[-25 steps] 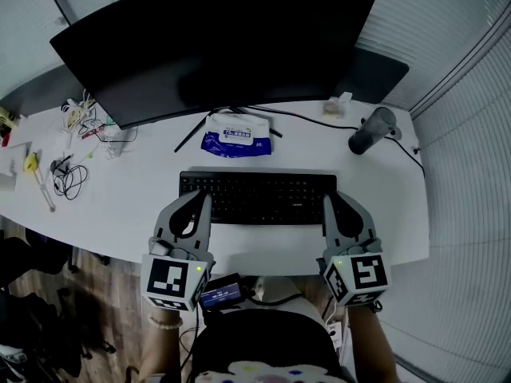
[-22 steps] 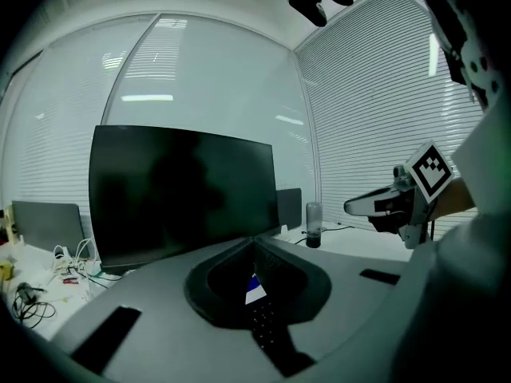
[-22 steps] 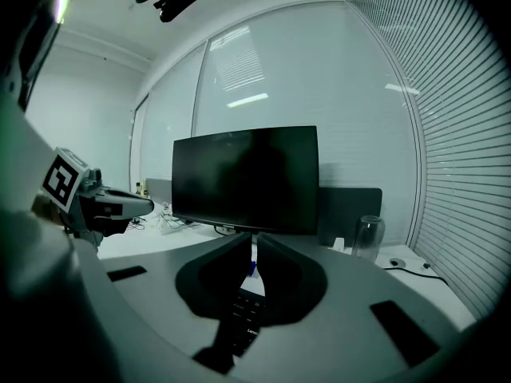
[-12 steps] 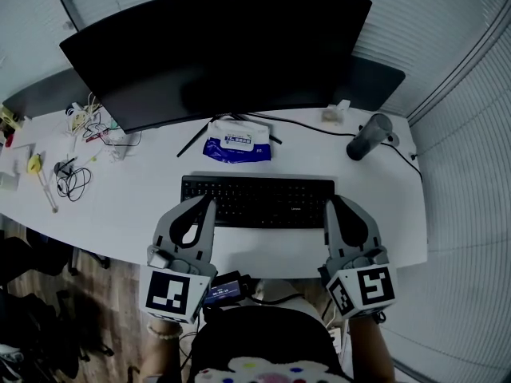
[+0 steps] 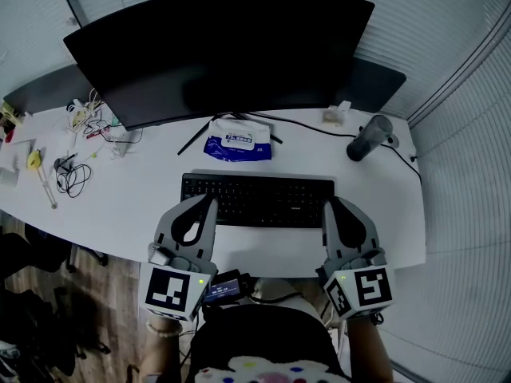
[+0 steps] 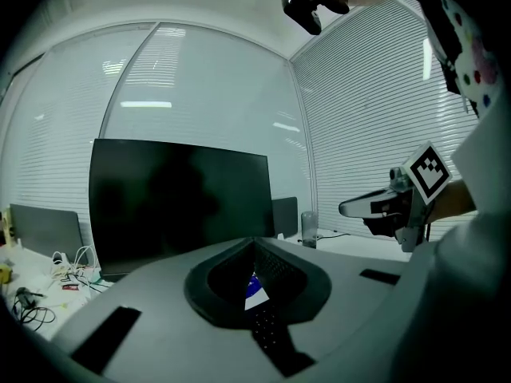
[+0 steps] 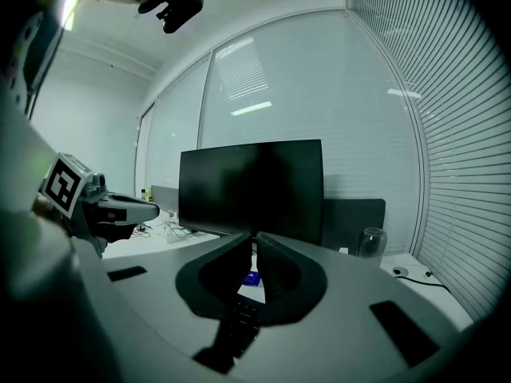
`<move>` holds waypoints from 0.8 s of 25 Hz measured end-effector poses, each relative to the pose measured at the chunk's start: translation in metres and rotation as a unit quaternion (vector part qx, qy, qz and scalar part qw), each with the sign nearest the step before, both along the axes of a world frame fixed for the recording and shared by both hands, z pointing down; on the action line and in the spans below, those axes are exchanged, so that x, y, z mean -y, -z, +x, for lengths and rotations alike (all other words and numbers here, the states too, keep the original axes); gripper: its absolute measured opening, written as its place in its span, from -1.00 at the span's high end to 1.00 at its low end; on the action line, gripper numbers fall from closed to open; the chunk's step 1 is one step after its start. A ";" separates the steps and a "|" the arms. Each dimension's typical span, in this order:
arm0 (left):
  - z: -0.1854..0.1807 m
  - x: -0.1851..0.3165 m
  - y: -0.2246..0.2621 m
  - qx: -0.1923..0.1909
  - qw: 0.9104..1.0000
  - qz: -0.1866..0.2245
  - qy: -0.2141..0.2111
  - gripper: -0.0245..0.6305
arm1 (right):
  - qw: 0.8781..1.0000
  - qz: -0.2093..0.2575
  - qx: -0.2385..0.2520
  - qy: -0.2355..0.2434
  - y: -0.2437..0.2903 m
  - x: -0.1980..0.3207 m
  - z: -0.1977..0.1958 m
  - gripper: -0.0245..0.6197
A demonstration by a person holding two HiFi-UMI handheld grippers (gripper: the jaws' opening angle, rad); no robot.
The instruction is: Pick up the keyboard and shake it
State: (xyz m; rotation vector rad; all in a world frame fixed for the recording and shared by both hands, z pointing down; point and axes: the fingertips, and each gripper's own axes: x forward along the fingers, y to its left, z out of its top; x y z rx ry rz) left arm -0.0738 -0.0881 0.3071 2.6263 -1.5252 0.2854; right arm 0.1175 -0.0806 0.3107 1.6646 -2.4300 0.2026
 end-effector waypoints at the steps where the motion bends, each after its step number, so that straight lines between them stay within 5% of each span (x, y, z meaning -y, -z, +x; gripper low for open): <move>1: 0.000 -0.001 -0.001 0.001 1.000 -0.001 0.000 0.87 | 1.000 -0.001 0.001 0.001 0.000 0.000 0.000 0.79; 20: -0.001 -0.005 -0.007 0.008 1.000 0.002 -0.015 0.87 | 1.000 -0.008 -0.004 0.000 0.001 -0.008 -0.007 0.79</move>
